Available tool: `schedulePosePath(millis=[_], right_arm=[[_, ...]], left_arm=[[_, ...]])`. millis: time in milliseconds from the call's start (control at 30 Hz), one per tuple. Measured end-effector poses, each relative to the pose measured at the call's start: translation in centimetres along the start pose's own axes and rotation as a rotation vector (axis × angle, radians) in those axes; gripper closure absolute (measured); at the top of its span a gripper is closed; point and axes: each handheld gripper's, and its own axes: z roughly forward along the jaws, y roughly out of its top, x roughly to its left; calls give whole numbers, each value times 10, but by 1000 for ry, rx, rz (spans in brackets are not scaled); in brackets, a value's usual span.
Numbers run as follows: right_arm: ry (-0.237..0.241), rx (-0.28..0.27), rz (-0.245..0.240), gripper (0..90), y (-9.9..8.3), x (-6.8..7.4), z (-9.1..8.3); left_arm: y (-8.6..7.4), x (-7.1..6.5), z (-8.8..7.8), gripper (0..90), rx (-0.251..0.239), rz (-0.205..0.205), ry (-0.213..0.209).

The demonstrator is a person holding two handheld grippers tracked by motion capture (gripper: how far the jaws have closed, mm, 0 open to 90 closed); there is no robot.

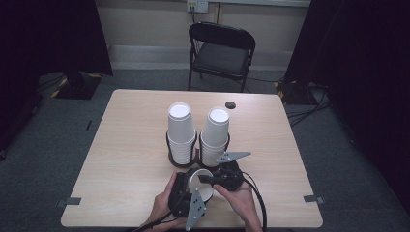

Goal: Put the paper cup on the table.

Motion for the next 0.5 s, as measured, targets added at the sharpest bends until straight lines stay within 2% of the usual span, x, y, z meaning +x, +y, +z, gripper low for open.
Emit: schedulePosePath(millis=[100,167,233,367,500], right_arm=[[-8,-36,5,800,-2,1,-3],[-13,-45,4,786,-2,1,-4],[-21,-81,5,767,-4,2,-7],[-30,-111,3,756,-6,2,-9],[-42,-157,4,737,-8,2,-13]], left_arm=[[-2,2,1,96,-5,-22,19],[-2,3,0,95,-3,-29,14],[-4,5,1,95,-7,-61,17],[-6,8,2,96,1,-77,15],[-9,11,2,95,-4,-121,10]])
